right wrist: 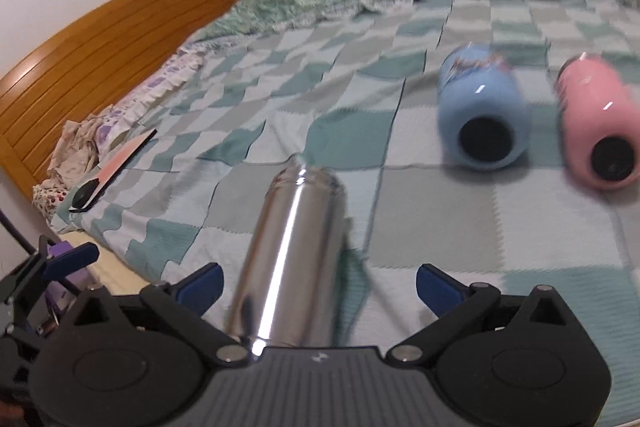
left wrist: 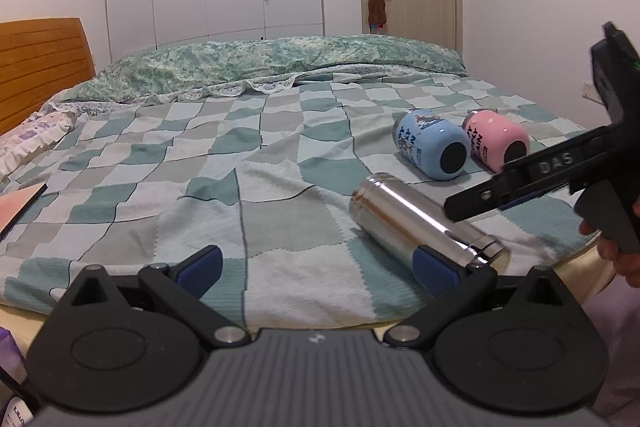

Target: Flip cup upright

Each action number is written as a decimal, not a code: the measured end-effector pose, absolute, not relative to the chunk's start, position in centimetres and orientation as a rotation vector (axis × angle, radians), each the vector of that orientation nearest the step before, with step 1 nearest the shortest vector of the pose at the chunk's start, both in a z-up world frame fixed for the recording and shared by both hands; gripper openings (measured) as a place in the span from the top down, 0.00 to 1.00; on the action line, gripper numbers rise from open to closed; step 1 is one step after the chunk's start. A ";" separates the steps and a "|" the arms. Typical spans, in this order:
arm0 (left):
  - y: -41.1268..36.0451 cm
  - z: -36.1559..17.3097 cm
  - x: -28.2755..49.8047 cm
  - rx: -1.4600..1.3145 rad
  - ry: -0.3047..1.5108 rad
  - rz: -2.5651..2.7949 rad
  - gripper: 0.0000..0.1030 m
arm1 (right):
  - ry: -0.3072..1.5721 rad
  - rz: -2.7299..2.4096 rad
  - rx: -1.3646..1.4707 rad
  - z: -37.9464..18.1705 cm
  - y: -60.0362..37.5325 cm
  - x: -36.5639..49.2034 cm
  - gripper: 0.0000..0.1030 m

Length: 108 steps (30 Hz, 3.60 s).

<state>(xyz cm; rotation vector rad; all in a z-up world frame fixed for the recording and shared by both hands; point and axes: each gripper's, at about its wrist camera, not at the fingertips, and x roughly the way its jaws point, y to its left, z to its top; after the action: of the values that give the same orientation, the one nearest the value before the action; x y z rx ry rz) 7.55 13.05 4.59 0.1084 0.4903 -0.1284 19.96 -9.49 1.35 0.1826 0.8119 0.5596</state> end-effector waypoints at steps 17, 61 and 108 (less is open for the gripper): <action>4.9 6.1 9.2 0.053 0.577 -0.053 0.00 | 0.580 0.573 -0.044 1.6 -17.4 17.5 0.00; 2.4 3.0 23.8 0.100 0.936 -0.026 0.09 | 0.515 0.553 -0.002 -2.1 -19.9 20.9 0.00; 6.7 6.4 17.3 0.004 0.254 0.005 0.00 | 0.368 0.449 0.053 -2.1 -21.6 18.1 0.00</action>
<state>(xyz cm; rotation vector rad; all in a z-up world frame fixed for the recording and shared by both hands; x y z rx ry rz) 17.25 6.69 6.37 0.0042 0.2543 0.0053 18.10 -21.58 -2.08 0.0526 0.3681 0.4492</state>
